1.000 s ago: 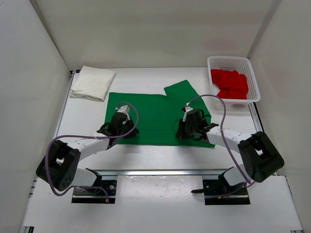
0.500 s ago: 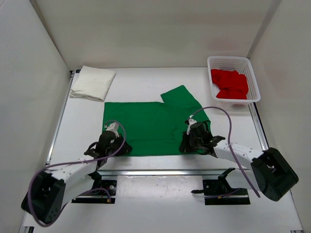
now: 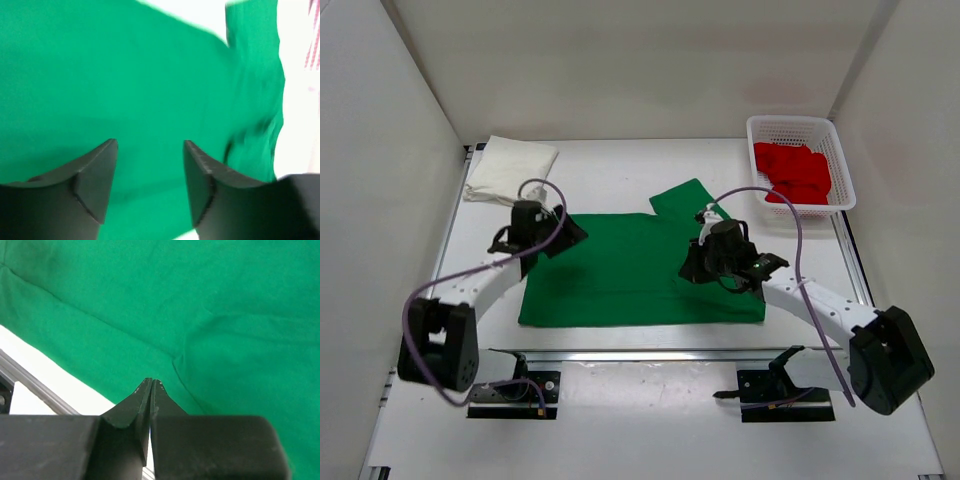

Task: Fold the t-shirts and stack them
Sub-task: Grap the side of the flattened tshirt furthest away from the robot with both arms

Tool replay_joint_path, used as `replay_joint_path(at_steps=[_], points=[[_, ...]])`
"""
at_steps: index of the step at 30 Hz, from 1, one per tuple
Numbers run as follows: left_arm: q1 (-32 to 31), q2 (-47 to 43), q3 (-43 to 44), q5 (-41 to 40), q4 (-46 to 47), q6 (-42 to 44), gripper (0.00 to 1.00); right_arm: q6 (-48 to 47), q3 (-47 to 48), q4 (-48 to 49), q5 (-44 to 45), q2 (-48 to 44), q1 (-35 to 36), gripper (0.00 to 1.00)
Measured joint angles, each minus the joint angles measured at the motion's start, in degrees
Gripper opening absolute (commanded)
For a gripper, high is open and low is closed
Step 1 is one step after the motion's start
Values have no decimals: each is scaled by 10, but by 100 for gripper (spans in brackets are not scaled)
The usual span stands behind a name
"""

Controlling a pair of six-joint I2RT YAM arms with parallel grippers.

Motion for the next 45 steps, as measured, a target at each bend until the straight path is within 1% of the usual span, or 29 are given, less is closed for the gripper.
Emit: replay_joint_path(at_steps=[1,2,3,4,5,7,8,9,13,17,21,28,30,31,34,36,38,42,45], points=[[29,28,23,7,13,-4,72,-2,5,10,0,12,2,0],[50,56,44,9,19,-4,64,-4,5,16,0,20,3,0],[68,82,66,4,16,-4,53,-5,0,22,0,28,6,0],[85,118,100,-7,7,3,39,-5,-7,27,-3,32,6,0],[95,151,130,-19,-2,9,37,-5,-15,29,-6,35,6,0],[110,219,196,-42,-18,25,37,-5,-33,37,-13,37,6,0],[117,246,221,-52,-22,33,40,-5,-41,40,-16,37,6,0],[124,266,237,-64,-26,38,41,-5,-49,46,-18,37,6,0],[149,320,284,-104,-54,54,42,-4,-69,66,-31,37,5,0],[173,371,344,-135,-83,73,46,-1,-73,80,-42,43,4,0],[182,395,370,-159,-98,90,46,-1,-72,100,-53,55,2,0],[171,411,383,-163,-121,115,48,-1,-72,114,-62,66,7,0],[169,413,383,-163,-122,117,47,-1,-72,117,-63,70,10,0],[167,415,383,-163,-122,118,44,-1,-72,118,-64,71,10,0],[166,422,385,-163,-124,122,40,1,-72,120,-66,72,13,0],[166,427,392,-162,-125,122,36,1,-72,122,-67,72,12,0],[165,430,396,-162,-127,124,29,1,-70,121,-69,72,7,0],[165,435,400,-159,-125,123,15,6,-57,122,-83,70,-28,0],[167,435,400,-153,-125,121,11,15,-27,130,-81,74,-61,1]])
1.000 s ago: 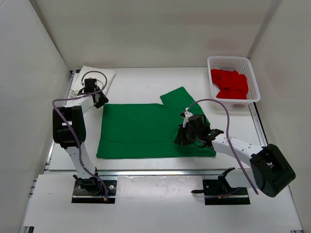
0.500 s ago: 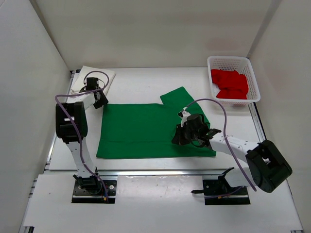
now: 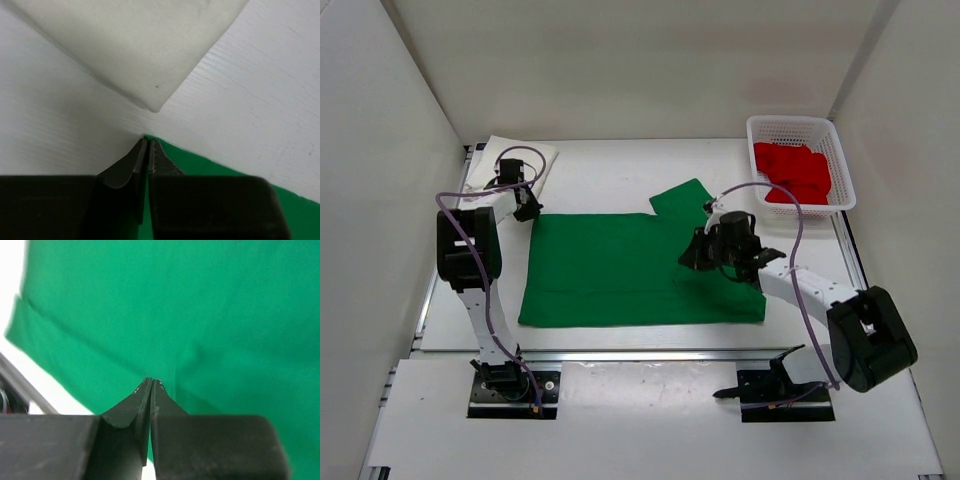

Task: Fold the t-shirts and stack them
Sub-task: Grap the side of the flattened tshirt furthest away from the robot with both arms

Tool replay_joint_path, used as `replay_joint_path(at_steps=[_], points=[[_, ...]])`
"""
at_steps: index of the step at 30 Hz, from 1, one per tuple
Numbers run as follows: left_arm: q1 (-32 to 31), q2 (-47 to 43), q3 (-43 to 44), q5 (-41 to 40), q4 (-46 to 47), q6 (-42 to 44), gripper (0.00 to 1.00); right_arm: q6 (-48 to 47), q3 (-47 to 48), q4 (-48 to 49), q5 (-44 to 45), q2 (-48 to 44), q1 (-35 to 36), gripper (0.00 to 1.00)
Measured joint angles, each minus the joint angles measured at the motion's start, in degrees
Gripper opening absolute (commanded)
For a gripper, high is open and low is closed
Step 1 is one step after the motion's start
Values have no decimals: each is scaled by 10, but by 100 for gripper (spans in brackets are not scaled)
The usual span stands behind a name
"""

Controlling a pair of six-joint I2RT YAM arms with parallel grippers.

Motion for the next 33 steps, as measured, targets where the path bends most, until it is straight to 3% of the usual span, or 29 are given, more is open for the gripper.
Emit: replay_joint_path(at_steps=[5,9,16,24,33], points=[[0,0,0,10,2,0,3,2,99,30,25,76,-48,14],[-3,0,-5,12,16,-3,0,-17,236,12,87,198,-84,27],[-3,-11,-36,21,57,-12,0,-58,456,-68,165,397,-134,27],[-2,-12,-41,38,68,-18,0,-97,746,-219,216,596,-133,36],[-1,-12,-43,49,73,-20,0,-122,1090,-410,259,782,-128,31]])
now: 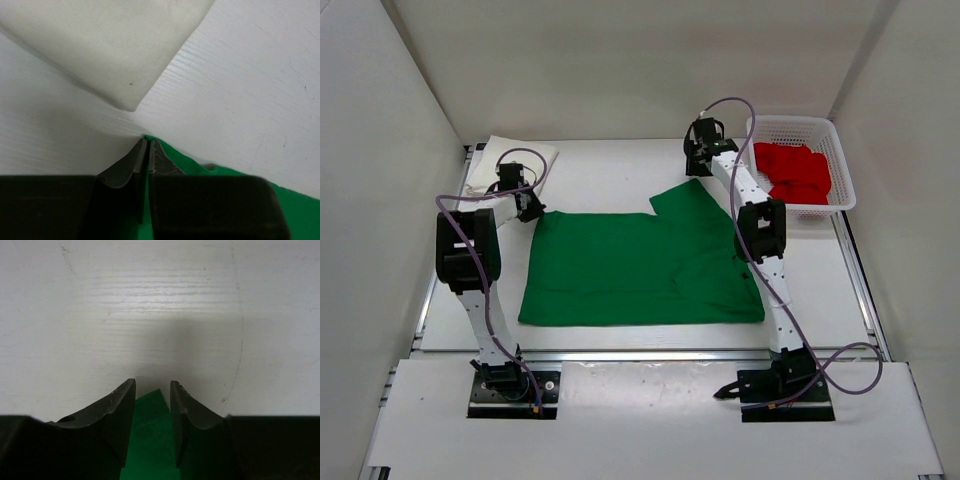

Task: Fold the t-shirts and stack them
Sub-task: Grap the side of the flattened tshirt furthest away from the robot with both arms

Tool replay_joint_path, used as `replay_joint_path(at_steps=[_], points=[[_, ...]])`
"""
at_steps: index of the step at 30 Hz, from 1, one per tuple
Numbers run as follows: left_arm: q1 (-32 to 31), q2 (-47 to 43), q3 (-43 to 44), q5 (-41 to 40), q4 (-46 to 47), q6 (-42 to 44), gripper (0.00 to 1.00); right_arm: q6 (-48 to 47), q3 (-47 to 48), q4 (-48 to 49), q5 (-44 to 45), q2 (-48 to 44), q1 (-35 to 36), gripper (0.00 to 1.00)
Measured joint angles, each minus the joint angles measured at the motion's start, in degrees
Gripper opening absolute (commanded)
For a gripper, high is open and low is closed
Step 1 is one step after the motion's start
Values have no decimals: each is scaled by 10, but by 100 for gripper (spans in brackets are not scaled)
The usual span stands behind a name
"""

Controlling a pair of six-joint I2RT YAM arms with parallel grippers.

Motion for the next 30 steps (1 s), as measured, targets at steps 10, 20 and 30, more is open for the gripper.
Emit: replay_joint_path(at_steps=[10,20,30], points=[[0,0,-1,2,2,-1,0,1,30,-64,13,14,3,13],[2,-12,-17,9,4,-4,0,0,39,-115,11,-2,3,0],[1,-101,-72,20,0,-6,0,-16,-131,-151,-11,-213,6,0]])
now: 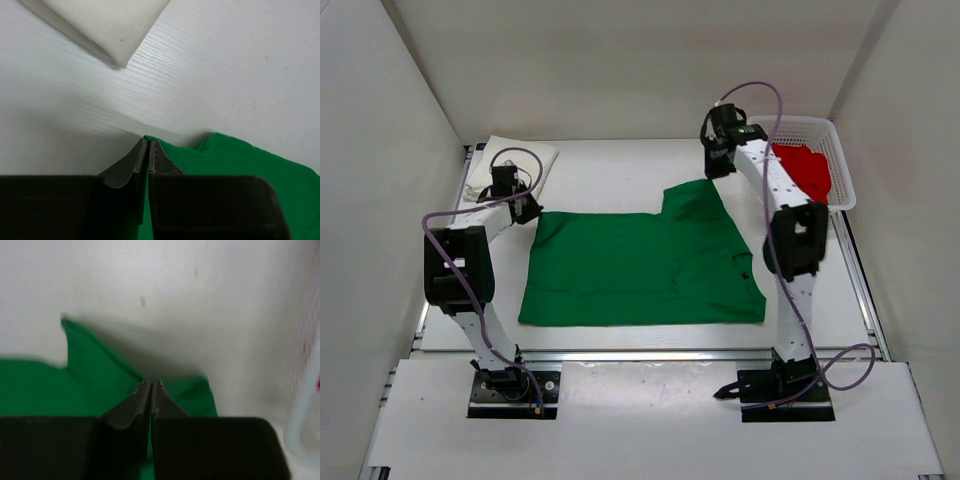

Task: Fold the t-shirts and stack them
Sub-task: Grap the side of the flattened tshirt furthest away from the robot with both arms, then fold the other side of the tshirt into a rectangle

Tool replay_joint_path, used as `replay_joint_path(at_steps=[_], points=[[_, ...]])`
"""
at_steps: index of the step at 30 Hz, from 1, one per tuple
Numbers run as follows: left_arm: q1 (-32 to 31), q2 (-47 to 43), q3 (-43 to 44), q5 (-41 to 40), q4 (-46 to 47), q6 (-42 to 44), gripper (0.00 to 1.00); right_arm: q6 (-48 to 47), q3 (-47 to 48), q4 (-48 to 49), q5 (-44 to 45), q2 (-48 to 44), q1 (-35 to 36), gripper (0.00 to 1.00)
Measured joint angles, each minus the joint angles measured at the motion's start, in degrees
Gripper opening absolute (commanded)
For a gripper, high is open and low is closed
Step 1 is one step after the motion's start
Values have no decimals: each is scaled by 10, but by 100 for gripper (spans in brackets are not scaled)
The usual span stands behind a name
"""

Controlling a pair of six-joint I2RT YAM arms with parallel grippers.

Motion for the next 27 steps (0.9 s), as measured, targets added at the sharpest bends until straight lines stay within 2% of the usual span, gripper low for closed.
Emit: replay_joint_path(at_steps=[3,5,9,11,17,27], points=[[2,-23,-7,0,0,2,0,-5,-283,105,-23,-187,-4,0],[5,-30,-11,0,0,2,0,-3,-391,118,-32,-268,-8,0],[10,-42,-25,-4,-3,10,0,3,-451,158,-23,-312,-11,0],[10,-50,-35,-12,-6,17,0,10,-505,198,-23,-338,-12,0],[11,-114,-97,-25,-10,26,0,37,-654,233,-25,-450,-19,0],[15,-216,-164,-32,-4,27,0,60,-799,287,-26,-631,-36,0]])
